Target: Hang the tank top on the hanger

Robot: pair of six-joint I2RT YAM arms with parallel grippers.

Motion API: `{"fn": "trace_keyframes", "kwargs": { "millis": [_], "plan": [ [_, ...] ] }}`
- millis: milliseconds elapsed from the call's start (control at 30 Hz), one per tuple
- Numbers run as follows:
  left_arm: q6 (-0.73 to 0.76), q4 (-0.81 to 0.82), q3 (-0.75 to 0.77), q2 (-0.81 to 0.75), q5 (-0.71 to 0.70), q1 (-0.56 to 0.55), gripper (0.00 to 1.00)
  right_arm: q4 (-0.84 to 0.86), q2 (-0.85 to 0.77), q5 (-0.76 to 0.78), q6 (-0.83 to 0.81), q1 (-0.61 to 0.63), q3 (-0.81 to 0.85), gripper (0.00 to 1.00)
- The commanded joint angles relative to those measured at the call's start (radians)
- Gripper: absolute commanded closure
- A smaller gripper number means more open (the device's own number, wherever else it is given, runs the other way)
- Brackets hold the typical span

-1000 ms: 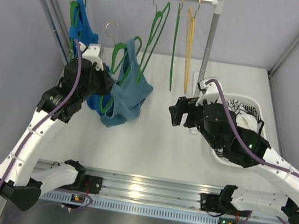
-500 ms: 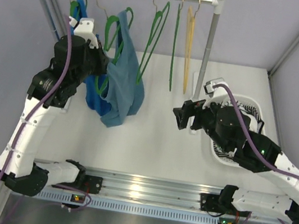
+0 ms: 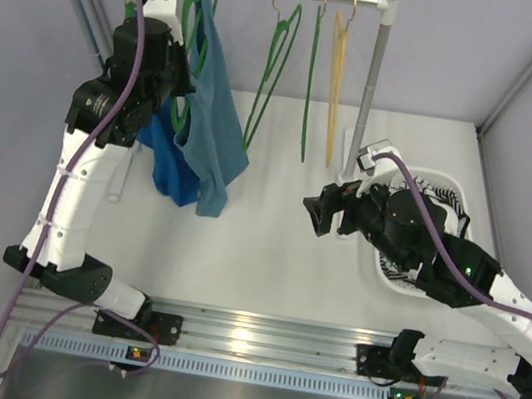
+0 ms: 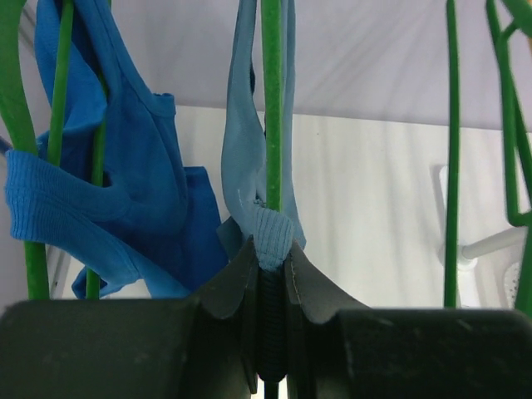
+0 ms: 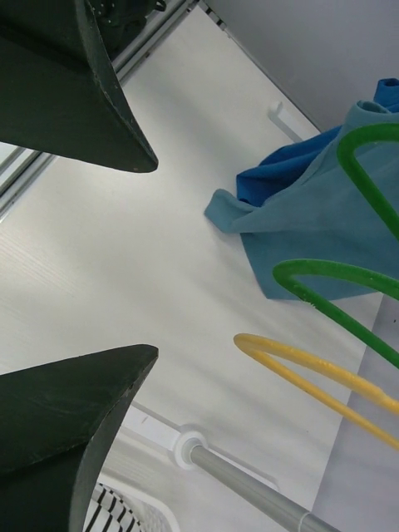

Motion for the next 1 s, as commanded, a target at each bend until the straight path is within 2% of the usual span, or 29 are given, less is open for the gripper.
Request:
{"fn": "trace_keyframes", "kwargs": {
  "millis": [0,200,333,667,700,800,900,933,967],
  "plan": [
    [0.028,0.004,0.07,0.023,-0.05,0.023,1.0,0.019,-0.015,-0.019,-0.017,-0.001,0.028,0.16],
    [0.032,-0.002,0.055,0.048,-0.021,0.093,1.0,0.017,-0.015,-0.02,-0.012,-0.001,0.025,0.16],
    [0.045,-0.013,0.053,0.059,0.062,0.153,1.0,0.021,-0.019,-0.02,-0.009,-0.001,0.017,0.16],
    [0.051,-0.048,-0.019,0.031,0.163,0.161,0.99,0.05,-0.031,-0.023,0.011,0.0,-0.032,0.15],
    [0.048,-0.048,-0.024,0.024,0.168,0.161,0.92,0.051,-0.033,-0.023,0.014,-0.001,-0.034,0.15],
    [0.048,-0.05,-0.041,-0.004,0.184,0.161,0.84,0.059,-0.039,-0.025,0.016,-0.001,-0.041,0.15],
    [0.046,-0.051,-0.041,-0.03,0.198,0.161,0.7,0.062,-0.039,-0.023,0.019,-0.001,-0.047,0.15],
    [0.046,-0.053,-0.039,-0.036,0.201,0.161,0.63,0.064,-0.038,-0.023,0.019,0.0,-0.05,0.15],
    [0.048,-0.053,-0.039,-0.047,0.209,0.161,0.6,0.065,-0.038,-0.023,0.023,0.0,-0.053,0.15]
  ]
}}
